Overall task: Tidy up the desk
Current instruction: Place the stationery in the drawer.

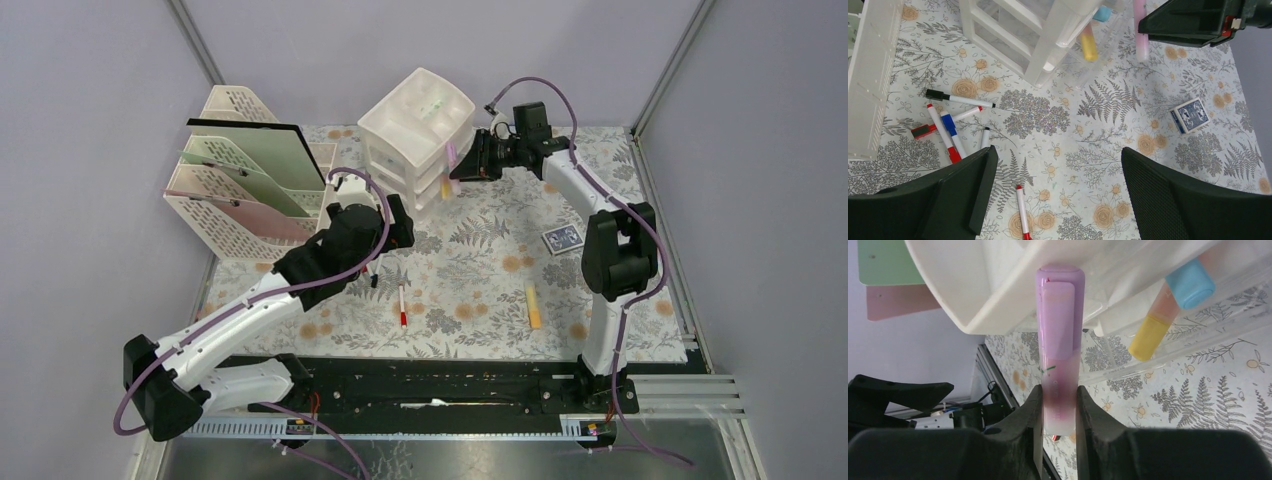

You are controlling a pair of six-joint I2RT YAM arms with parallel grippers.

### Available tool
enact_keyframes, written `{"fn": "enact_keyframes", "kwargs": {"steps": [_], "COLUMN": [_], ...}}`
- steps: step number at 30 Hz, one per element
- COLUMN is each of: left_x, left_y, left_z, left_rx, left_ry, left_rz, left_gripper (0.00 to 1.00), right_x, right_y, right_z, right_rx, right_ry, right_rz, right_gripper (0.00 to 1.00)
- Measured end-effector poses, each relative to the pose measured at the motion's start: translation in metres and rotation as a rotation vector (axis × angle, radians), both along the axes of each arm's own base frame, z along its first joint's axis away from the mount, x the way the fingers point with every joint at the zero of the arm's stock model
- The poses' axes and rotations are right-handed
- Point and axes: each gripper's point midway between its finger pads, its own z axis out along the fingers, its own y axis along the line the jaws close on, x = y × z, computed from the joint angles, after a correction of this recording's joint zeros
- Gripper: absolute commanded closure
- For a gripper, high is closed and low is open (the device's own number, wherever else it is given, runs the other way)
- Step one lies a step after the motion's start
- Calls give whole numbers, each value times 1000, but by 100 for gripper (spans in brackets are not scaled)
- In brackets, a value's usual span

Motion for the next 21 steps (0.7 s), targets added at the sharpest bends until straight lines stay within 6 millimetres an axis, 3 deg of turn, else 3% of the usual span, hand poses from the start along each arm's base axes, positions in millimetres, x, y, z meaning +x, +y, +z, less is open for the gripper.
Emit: {"fn": "enact_keyframes", "kwargs": {"steps": [15, 21], "left_x": [-1, 1], "left_y": [0, -3], "left_z": [-7, -10], "left_rx": [-7, 6], "left_ry": [32, 45], "left_rz": [14, 15], "left_gripper": [1, 1], "right_x": [18, 30], "right_y": [10, 9], "right_z": [-24, -33], "right_rx": [167, 220], "right_ry": [163, 252], "right_rz": [-209, -356], "right_gripper": [90, 77]}}
